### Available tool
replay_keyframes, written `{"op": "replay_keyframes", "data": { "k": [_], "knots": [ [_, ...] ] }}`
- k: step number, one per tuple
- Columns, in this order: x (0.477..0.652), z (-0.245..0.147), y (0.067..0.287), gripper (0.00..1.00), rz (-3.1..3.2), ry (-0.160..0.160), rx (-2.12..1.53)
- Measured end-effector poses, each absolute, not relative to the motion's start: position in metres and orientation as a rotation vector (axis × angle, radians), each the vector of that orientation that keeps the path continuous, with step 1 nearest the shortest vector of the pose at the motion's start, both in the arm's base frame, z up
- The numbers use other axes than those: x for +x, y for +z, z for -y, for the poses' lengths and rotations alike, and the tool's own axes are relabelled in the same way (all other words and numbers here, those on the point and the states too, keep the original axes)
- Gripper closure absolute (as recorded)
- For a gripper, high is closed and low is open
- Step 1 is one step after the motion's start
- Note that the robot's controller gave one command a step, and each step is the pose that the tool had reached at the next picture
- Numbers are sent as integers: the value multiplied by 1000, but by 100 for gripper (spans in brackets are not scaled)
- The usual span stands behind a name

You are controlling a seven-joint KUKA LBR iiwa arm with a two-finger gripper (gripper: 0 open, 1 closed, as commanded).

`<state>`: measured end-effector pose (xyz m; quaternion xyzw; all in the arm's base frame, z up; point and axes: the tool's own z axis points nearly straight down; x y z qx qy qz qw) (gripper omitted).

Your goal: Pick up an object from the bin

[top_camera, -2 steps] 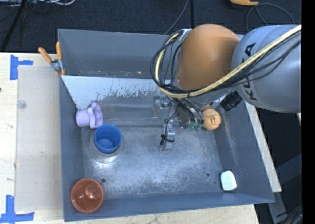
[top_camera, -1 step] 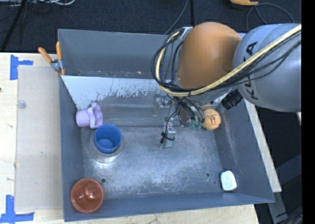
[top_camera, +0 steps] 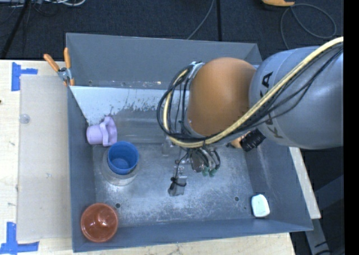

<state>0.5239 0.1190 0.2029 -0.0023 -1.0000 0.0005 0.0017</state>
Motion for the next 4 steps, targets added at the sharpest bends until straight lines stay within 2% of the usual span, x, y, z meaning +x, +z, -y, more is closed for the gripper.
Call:
{"op": "replay_keyframes", "data": {
  "k": [1, 2, 3, 4],
  "knots": [
    [510, -138, 162, 0, 3138, -4, 96],
    [518, -145, 157, 0, 3117, 5, 137],
    [531, -110, 170, 0, 3143, -8, 87],
    [549, -118, 188, 0, 3129, 10, 69]
  ]
}}
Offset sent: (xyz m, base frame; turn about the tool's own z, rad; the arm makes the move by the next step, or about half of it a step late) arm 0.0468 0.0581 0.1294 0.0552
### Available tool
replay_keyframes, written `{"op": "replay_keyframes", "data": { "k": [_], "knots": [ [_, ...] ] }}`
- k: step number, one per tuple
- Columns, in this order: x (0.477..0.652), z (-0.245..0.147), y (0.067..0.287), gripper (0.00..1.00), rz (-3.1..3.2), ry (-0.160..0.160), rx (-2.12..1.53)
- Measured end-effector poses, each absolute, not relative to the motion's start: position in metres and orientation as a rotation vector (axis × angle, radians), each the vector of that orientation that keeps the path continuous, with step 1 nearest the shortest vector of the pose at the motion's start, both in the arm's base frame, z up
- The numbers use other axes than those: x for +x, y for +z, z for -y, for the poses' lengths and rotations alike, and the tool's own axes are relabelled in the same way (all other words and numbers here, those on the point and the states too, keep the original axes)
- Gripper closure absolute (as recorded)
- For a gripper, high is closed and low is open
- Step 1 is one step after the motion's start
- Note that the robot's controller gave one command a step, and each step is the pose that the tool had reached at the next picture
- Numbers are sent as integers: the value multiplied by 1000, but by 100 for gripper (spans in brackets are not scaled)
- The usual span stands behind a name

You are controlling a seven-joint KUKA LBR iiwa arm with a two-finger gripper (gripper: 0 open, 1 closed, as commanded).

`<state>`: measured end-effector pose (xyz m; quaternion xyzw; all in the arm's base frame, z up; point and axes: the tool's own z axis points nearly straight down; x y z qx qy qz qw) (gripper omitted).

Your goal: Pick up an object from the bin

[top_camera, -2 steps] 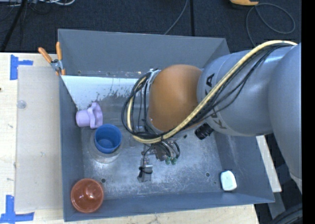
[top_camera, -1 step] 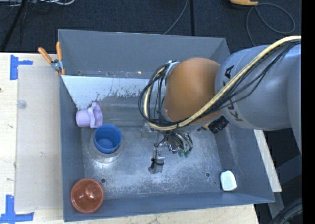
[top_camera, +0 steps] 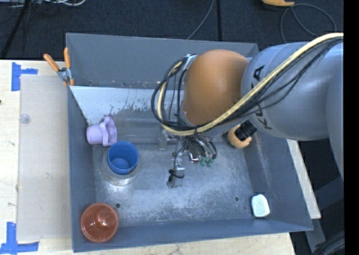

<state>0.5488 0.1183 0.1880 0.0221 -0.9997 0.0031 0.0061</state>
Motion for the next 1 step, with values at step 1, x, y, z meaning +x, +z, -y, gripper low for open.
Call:
{"op": "replay_keyframes", "data": {
  "k": [1],
  "knots": [
    [546, -148, 172, 0, 3147, -13, 3]
  ]
}}
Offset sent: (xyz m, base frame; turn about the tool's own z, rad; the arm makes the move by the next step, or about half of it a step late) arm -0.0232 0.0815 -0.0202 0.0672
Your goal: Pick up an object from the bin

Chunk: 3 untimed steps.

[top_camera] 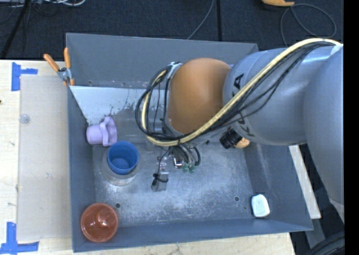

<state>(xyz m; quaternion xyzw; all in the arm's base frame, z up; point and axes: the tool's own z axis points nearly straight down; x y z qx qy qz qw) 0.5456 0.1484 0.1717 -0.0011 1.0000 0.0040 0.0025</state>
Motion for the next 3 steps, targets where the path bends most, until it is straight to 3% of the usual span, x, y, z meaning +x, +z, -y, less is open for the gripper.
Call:
{"op": "replay_keyframes", "data": {
  "k": [1, 2, 3],
  "knots": [
    [532, -178, 161, 0, -3154, -9, 52],
    [537, -206, 133, 0, -3139, 8, -34],
    [537, -202, 89, 100, -3135, -6, -370]
  ]
}}
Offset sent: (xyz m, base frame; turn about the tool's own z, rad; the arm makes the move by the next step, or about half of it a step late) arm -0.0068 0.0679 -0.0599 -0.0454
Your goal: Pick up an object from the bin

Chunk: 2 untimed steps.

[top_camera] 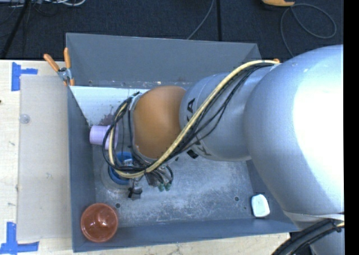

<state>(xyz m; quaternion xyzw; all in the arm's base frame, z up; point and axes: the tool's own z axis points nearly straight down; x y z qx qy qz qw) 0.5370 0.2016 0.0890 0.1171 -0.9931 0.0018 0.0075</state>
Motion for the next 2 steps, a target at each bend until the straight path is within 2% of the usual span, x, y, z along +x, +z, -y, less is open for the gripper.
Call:
{"op": "replay_keyframes", "data": {
  "k": [1, 2],
  "knots": [
    [537, -202, 89, 100, 3105, 5, 365],
    [537, -201, 229, 100, 3108, 7, 319]
  ]
}}
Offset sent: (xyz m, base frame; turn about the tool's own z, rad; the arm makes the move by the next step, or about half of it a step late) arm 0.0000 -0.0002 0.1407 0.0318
